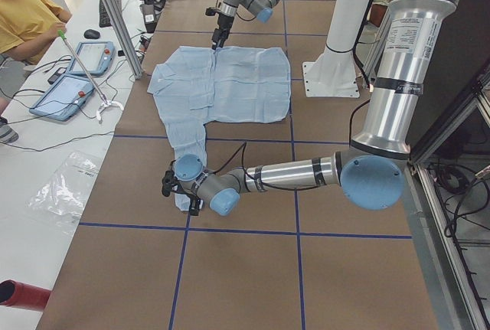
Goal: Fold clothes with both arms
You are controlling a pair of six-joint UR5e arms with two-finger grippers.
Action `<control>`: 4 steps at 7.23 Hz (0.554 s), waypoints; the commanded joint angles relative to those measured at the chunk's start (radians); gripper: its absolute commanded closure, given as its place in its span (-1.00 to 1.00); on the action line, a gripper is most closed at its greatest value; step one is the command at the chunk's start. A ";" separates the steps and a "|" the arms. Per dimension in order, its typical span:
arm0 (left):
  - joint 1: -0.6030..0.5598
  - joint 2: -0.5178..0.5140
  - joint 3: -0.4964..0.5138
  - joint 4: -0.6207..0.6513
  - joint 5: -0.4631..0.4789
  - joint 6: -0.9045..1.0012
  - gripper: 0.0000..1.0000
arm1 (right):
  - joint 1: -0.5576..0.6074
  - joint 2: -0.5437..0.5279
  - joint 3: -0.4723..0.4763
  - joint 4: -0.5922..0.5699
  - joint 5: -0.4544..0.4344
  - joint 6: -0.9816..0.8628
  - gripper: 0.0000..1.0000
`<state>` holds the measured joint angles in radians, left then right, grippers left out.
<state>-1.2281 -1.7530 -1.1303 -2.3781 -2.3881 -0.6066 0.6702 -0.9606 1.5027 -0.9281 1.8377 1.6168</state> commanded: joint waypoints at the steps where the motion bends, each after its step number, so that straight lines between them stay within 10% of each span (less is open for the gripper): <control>1: 0.004 -0.010 0.021 -0.018 0.001 -0.036 -0.98 | 0.000 -0.032 0.031 0.000 0.000 0.000 -0.96; 4: 0.013 -0.013 0.034 -0.019 0.001 -0.033 -0.95 | -0.003 -0.043 0.031 0.000 -0.009 -0.008 -0.96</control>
<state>-1.2172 -1.7639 -1.0992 -2.3972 -2.3869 -0.6401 0.6696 -0.9992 1.5326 -0.9284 1.8330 1.6106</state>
